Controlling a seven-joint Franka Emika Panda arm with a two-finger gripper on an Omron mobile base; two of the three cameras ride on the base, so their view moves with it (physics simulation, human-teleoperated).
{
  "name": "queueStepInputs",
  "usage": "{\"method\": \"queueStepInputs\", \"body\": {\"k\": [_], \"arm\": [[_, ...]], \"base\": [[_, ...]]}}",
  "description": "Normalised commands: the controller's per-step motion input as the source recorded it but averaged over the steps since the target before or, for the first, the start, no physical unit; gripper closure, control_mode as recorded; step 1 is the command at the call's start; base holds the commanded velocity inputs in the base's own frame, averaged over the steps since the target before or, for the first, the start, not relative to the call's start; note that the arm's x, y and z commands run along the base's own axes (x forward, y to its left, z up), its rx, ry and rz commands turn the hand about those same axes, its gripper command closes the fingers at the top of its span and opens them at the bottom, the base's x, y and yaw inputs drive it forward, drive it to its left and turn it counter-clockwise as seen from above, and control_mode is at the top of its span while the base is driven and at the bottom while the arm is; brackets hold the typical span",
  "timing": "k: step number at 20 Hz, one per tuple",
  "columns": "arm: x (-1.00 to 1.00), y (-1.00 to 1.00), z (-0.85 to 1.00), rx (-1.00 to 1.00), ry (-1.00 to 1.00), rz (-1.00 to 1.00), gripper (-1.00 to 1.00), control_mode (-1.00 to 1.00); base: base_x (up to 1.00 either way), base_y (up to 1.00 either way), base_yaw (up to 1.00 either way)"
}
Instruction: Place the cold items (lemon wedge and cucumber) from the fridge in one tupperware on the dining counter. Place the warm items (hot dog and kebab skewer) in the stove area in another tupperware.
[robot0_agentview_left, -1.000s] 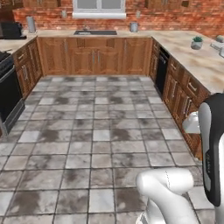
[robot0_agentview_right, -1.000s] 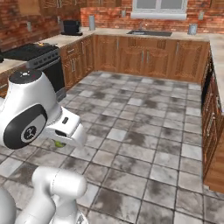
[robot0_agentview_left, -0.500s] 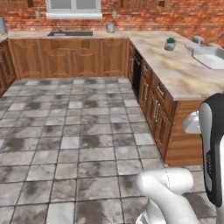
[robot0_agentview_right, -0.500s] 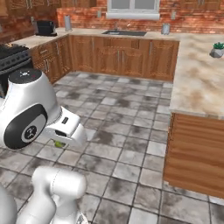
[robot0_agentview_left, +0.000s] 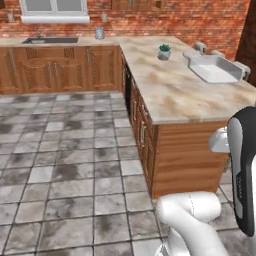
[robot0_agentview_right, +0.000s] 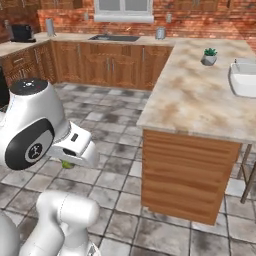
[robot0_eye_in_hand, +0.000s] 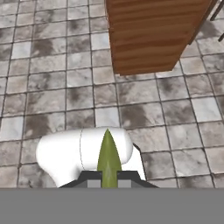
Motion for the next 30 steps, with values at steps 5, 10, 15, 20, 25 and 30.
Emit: {"method": "queueStepInputs", "body": {"k": [5, 10, 15, 20, 25, 30], "arm": [[0.0, 0.0, 0.0, 0.0, 0.0, 0.0, 1.0, 1.0], [0.0, 0.0, 0.0, 0.0, 0.0, 0.0, 1.0, 1.0], [0.0, 0.0, 0.0, 0.0, 0.0, 0.0, 1.0, 1.0], [0.0, 0.0, 0.0, 0.0, 0.0, 0.0, 1.0, 1.0], [0.0, 0.0, 0.0, 0.0, 0.0, 0.0, 1.0, 1.0], [0.0, 0.0, 0.0, 0.0, 0.0, 0.0, 1.0, 1.0]], "base": [[0.31, -1.0, -0.09], [0.33, -1.0, -0.07], [0.37, -1.0, -0.05], [0.33, -1.0, -0.04], [0.29, -1.0, -0.02], [0.3, -1.0, -0.01]]}}
